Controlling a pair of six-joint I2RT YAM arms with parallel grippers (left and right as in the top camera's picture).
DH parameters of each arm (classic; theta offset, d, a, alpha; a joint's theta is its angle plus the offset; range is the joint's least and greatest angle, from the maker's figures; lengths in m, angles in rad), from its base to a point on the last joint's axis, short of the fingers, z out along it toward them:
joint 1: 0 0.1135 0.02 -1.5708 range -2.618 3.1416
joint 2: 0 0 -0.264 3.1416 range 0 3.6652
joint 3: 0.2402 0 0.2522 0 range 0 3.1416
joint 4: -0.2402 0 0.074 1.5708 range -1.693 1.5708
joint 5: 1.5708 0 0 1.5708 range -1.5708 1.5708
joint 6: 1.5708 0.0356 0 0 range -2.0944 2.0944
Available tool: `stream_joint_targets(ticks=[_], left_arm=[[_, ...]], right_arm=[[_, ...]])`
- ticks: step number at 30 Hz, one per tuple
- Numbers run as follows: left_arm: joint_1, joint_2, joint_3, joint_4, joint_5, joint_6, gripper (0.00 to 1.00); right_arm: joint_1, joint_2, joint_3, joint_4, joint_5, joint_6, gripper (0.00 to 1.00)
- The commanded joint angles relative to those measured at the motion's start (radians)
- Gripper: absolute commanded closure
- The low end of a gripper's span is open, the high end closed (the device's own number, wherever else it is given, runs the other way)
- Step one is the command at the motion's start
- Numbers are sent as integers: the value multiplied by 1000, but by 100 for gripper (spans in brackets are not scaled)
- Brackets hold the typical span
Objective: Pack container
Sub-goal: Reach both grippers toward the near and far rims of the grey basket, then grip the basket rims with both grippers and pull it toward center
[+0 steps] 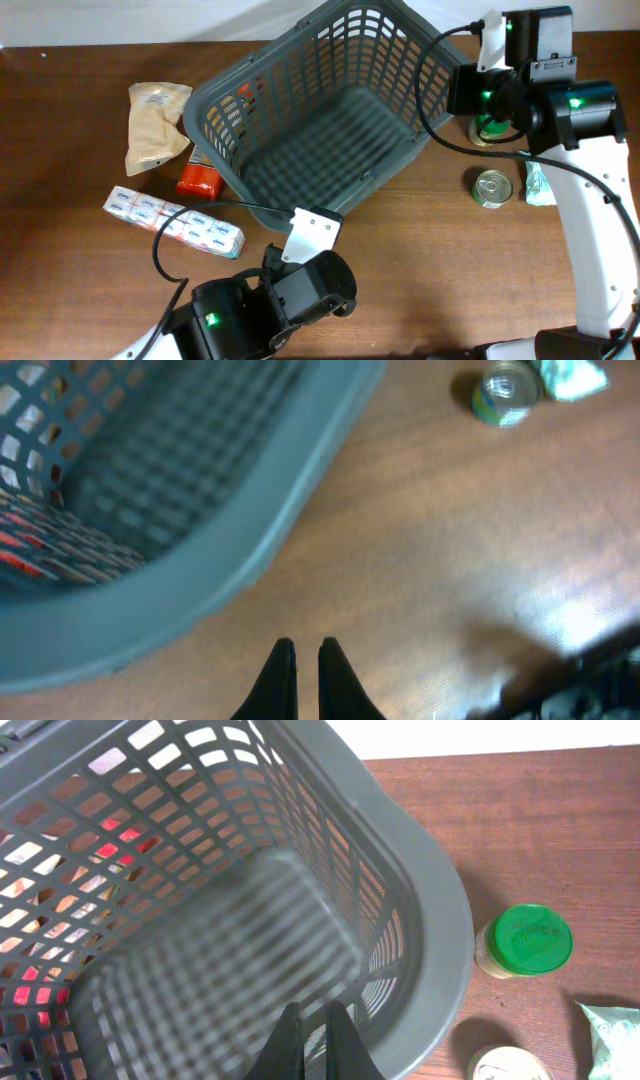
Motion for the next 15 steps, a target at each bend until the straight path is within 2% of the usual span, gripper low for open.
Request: stream_joint_targets(ticks=[1,10,15], left_arm=[[-6,14,17,6,-89,-57,98],[5,65,17,7,-262,-56,98],[65,92,17,7,-270,-56,98]], right_arm=[[-2,13,24,-1,-13,-19,96],[-2,18,24,1,-13,-20,96],[-2,18,23,0,-13,-38,96]])
